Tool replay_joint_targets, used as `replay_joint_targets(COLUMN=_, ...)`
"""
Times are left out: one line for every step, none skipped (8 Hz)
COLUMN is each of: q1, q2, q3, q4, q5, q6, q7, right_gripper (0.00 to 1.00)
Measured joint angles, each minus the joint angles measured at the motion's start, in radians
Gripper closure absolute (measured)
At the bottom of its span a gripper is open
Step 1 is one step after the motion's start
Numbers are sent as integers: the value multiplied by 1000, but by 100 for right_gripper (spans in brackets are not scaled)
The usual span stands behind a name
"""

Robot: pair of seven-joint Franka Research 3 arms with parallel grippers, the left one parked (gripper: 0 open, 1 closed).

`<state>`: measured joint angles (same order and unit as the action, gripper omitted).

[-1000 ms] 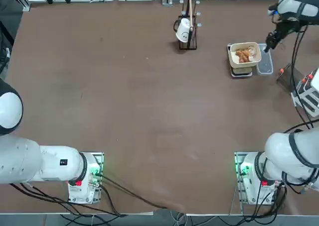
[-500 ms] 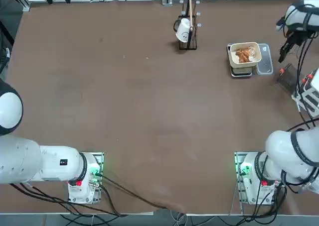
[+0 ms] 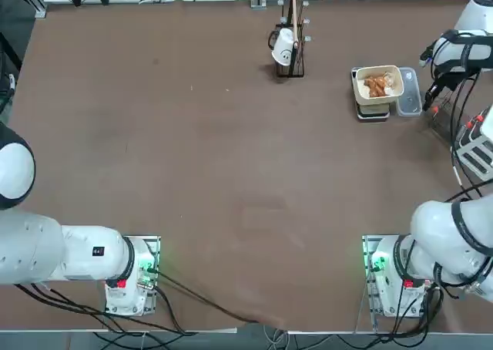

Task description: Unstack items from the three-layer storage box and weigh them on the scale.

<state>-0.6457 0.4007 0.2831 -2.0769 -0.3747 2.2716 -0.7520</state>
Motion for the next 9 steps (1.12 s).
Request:
replay_joint_targets(q1=-14, q2=8, q3=0, q4=-4, q5=-15, q6=18, q7=-1, right_gripper=98)
replay_joint_targets(q1=-28, q2=16, q3=0, q4=-6, q5=-29, q6=28, q7=-3, right_gripper=98)
replay_joint_targets(q1=-40, q2=22, q3=0, q4=-6, q5=-51, q6=30, q7=-5, right_gripper=98)
replay_joint_targets(q1=-56, q2=27, q3=0, q4=-8, q5=-73, q6=34, q7=-5, right_gripper=98)
replay_joint_targets(q1=-73, q2=27, q3=-1, q4=-11, q5=-96, q6=34, q7=-5, right_gripper=98)
replay_joint_targets(q1=-90, q2=27, q3=0, q4=-17, q5=-120, q6=34, q7=-7, right_gripper=98)
replay_joint_targets(q1=-104, q2=25, q3=2, q4=-27, q5=-147, q6=34, q7=-7, right_gripper=98)
replay_joint_targets(q1=-121, q2=22, q3=4, q4=-39, q5=-173, q6=33, q7=-7, right_gripper=98)
replay_joint_targets(q1=-142, q2=22, q3=3, q4=-51, q5=-196, q6=32, q7=-7, right_gripper=98)
